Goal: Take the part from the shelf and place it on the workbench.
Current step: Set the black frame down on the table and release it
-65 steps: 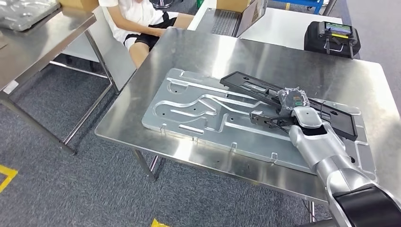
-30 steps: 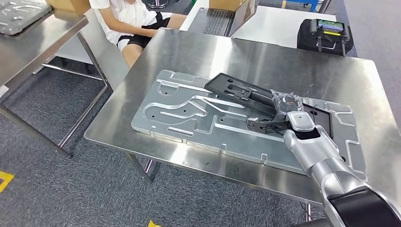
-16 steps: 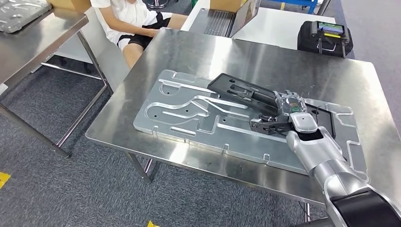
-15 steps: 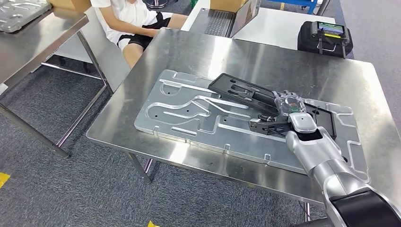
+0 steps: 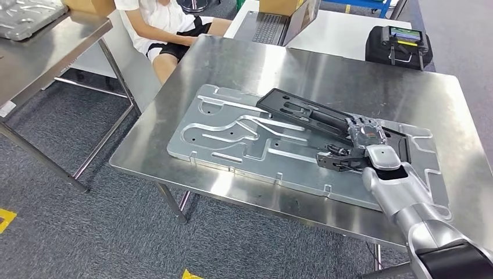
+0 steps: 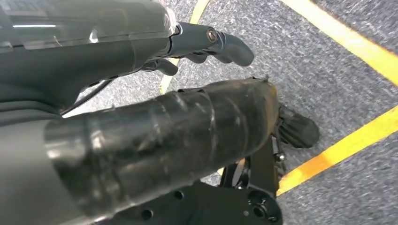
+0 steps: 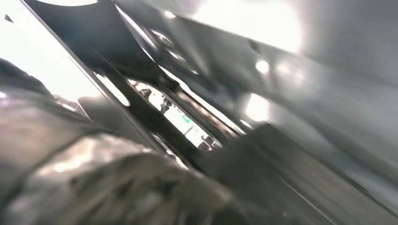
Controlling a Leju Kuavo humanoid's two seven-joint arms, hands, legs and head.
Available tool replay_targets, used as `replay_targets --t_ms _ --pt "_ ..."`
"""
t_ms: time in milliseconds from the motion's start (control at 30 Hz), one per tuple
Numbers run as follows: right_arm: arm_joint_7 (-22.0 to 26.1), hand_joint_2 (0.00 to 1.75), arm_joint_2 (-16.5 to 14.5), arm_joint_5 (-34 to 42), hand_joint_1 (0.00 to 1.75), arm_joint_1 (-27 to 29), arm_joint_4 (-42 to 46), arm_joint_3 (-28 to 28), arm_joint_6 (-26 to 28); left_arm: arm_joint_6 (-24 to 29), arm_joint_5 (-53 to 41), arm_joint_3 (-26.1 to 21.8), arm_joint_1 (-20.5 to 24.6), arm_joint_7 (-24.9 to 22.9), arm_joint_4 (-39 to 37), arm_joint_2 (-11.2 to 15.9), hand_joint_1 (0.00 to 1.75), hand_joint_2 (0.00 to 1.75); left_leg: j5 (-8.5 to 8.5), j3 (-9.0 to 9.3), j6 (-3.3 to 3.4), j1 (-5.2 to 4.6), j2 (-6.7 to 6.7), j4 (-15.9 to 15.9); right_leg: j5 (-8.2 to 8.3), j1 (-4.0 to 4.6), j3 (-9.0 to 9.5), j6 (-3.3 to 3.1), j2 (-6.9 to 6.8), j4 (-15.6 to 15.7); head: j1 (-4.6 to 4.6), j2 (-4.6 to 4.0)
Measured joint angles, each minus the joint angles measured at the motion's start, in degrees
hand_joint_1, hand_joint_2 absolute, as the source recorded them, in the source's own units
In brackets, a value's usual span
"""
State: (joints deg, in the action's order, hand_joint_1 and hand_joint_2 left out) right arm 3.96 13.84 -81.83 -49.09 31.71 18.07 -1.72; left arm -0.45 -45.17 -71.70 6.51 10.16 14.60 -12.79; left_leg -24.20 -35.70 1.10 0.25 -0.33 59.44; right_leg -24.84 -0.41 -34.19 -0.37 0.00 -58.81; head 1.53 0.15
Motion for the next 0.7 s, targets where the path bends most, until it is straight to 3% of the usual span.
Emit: replay_targets --t_ms 33,100,167,200,233,333,367,500,533,567,633,667,700 --pt "0.02 0.00 0.03 -0.02 0.00 0.06 0.19 -0.03 -0.05 0.05 -0.03 0.01 -0.03 -0.14 0.00 -0.01 0.00 0.00 -1.19 -0.44 -0.29 -0.01 -0.01 1.10 0.49 -0.19 -0.14 -0.43 -0.11 0.37 0.04 0.00" --pt "0.10 0.00 0.05 -0.07 0.00 0.11 0.38 -0.05 -0.16 0.19 -0.11 0.01 -0.02 -0.41 0.00 0.00 0.00 0.00 -5.75 -2.40 -0.76 0.13 0.01 6.62 1.42 -0.30 -0.90 -0.97 -0.28 0.68 0.12 -0.01" --pt "0.16 0.00 0.07 -0.15 0.00 0.23 0.42 -0.05 -0.23 0.33 -0.18 0.01 -0.01 -0.55 0.00 0.00 0.00 0.00 -9.80 -4.28 -1.12 0.33 0.02 13.28 2.19 -0.26 -2.19 -1.04 -0.33 0.43 0.15 0.00" --pt "0.17 0.00 0.09 -0.20 0.00 0.32 0.42 -0.05 -0.26 0.39 -0.18 0.01 0.00 -0.59 0.00 0.00 0.00 0.00 -10.48 -4.21 -1.26 0.43 0.03 14.71 2.60 -0.26 -2.90 -0.96 -0.34 0.24 0.15 0.01" --pt "0.17 0.00 0.13 -0.27 0.00 0.38 0.44 -0.06 -0.27 0.43 -0.19 0.01 0.00 -0.60 0.00 0.00 0.00 0.00 -10.11 -2.97 -1.34 0.53 0.05 13.87 3.01 -0.28 -3.61 -0.82 -0.36 0.03 0.15 0.00" --pt "0.17 0.00 0.58 -0.44 0.00 0.39 0.83 -0.12 -0.29 0.48 -0.26 0.02 0.17 -0.61 0.00 -0.01 0.00 0.00 -7.16 4.40 -1.19 0.72 0.02 3.29 4.17 -0.26 -5.30 -0.04 -0.41 -0.69 0.14 -0.01" --pt "0.17 0.00 0.80 -0.49 0.00 0.35 1.03 -0.14 -0.29 0.49 -0.27 0.03 0.26 -0.61 0.00 -0.03 0.00 0.00 -6.59 5.74 -0.93 0.65 -0.06 0.89 4.56 -0.19 -5.61 0.32 -0.43 -0.80 0.10 0.00" --pt "0.18 0.00 1.44 -0.62 0.00 0.57 1.28 -0.20 -0.34 0.50 -0.31 0.04 0.25 -0.63 -0.03 -0.12 0.00 0.00 -4.44 5.13 0.76 0.28 -0.05 -0.53 6.00 -0.38 -6.16 1.77 -0.36 -0.11 -0.02 0.00" --pt "0.18 0.00 1.64 -0.63 0.00 0.70 1.28 -0.21 -0.36 0.50 -0.31 0.04 0.29 -0.64 -0.05 -0.13 0.00 0.00 -3.57 4.56 1.25 0.35 0.07 -0.74 4.75 -0.50 -6.70 2.05 -0.27 -0.81 -0.01 -0.01" --pt "0.19 0.00 1.87 -0.63 0.00 0.80 1.29 -0.21 -0.38 0.52 -0.31 0.04 0.32 -0.65 -0.07 -0.14 0.00 0.00 -2.68 3.80 1.66 0.45 0.19 -0.94 2.39 -0.59 -7.50 2.28 -0.18 -2.63 -0.02 -0.01" --pt "0.19 0.00 2.15 -0.63 0.00 0.92 1.30 -0.22 -0.40 0.55 -0.31 0.05 0.37 -0.65 -0.08 -0.13 0.00 0.00 -1.22 2.05 2.09 0.35 0.27 -0.96 -3.95 -0.69 -9.32 2.62 -0.14 -9.69 -0.04 -0.01" --pt "0.19 0.00 2.20 -0.63 0.00 1.03 1.30 -0.23 -0.40 0.56 -0.32 0.05 0.32 -0.66 -0.09 -0.13 0.00 0.00 -0.60 1.17 2.11 0.27 0.28 -0.94 -5.99 -0.70 -9.84 2.71 -0.13 -13.44 -0.04 0.00" --pt "0.20 0.00 2.22 -0.63 0.00 1.18 1.30 -0.23 -0.42 0.56 -0.32 0.05 0.28 -0.66 -0.09 -0.14 0.00 0.00 0.01 0.33 2.09 0.19 0.29 -0.91 -6.78 -0.68 -9.77 2.73 -0.12 -16.09 -0.04 -0.01"
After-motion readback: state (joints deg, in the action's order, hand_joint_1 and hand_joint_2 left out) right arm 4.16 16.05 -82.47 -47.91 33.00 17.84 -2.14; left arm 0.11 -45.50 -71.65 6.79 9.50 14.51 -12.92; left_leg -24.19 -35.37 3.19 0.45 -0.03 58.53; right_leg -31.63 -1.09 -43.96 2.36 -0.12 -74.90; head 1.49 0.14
